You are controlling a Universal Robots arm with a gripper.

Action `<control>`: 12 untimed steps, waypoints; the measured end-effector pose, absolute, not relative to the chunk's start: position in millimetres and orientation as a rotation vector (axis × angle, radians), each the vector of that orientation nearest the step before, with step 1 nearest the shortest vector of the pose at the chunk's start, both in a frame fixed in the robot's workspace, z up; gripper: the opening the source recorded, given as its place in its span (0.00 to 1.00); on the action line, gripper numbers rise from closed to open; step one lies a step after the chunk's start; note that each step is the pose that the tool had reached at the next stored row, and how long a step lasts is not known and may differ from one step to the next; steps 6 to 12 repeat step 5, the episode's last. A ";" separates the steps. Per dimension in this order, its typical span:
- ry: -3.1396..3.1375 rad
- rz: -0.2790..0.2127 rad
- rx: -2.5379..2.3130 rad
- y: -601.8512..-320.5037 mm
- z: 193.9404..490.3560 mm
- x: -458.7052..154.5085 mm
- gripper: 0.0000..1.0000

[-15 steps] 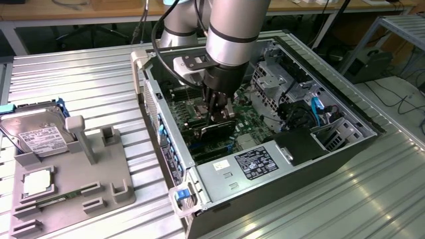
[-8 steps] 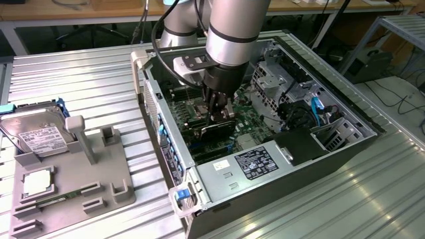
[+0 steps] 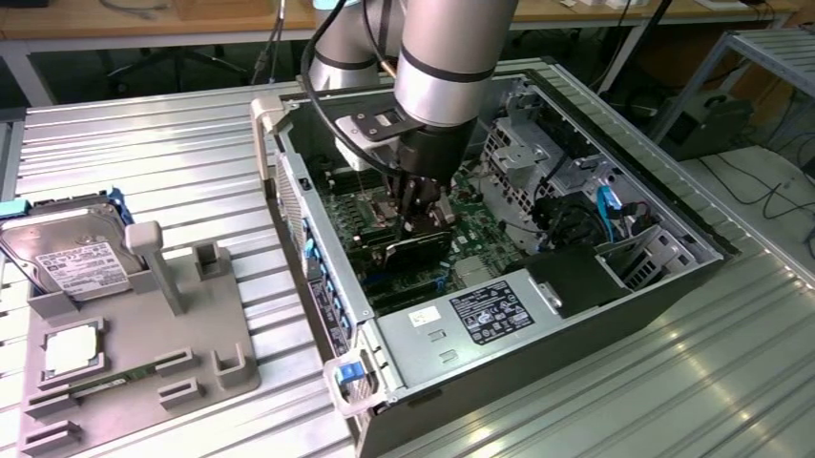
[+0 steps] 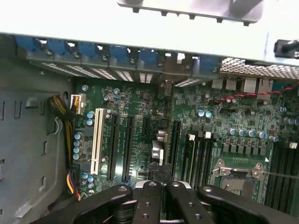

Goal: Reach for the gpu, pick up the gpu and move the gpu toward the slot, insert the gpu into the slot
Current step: 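Insert the gpu into the slot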

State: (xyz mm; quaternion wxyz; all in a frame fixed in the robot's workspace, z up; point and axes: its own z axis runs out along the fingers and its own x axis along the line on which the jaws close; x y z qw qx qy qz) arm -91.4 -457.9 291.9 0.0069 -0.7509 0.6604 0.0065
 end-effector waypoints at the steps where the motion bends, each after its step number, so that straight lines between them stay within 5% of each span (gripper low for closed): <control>1: 2.065 0.020 -2.349 -457.9 291.9 -91.4 0.11; 12: 2.065 0.020 -2.349 -457.9 291.9 -91.4 0.11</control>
